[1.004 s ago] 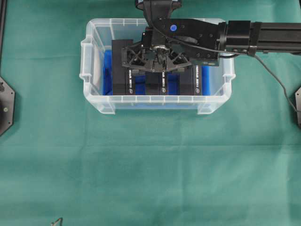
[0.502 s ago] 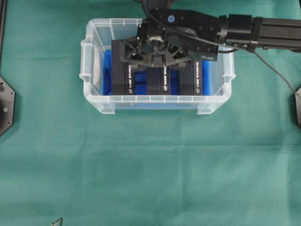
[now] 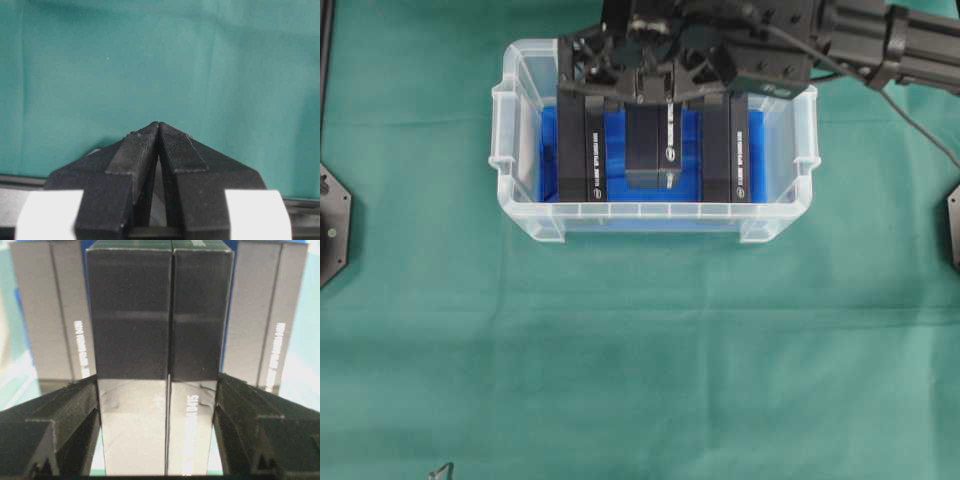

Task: Take the box out of the case with the right arm.
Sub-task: 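Lift the middle box straight up out of the bin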

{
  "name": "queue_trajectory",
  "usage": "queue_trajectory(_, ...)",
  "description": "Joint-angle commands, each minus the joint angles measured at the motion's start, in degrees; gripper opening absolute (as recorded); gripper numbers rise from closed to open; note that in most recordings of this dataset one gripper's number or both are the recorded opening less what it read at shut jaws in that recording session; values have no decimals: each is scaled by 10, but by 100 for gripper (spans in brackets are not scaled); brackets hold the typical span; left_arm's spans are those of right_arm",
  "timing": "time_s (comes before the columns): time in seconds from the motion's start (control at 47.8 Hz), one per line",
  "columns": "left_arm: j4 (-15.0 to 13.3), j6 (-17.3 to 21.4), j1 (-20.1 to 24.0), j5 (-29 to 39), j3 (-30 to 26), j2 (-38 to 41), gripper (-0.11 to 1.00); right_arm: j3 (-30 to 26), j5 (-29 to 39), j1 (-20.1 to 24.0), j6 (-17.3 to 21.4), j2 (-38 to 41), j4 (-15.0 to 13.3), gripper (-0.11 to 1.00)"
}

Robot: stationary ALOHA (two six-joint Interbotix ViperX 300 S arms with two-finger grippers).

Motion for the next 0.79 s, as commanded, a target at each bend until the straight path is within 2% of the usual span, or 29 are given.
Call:
queue_trajectory(0.0, 1, 1, 0, -1, -11, 0, 0, -48, 24, -1, 0, -35, -9, 65)
queue_trajectory(0.167, 1, 2, 1, -1, -11, 0, 0, -76, 45, 3, 0, -35, -19, 65)
queue_trajectory(0.774, 1, 3, 1, 0, -11, 0, 0, -76, 40, 6, 1, -34, -19, 65)
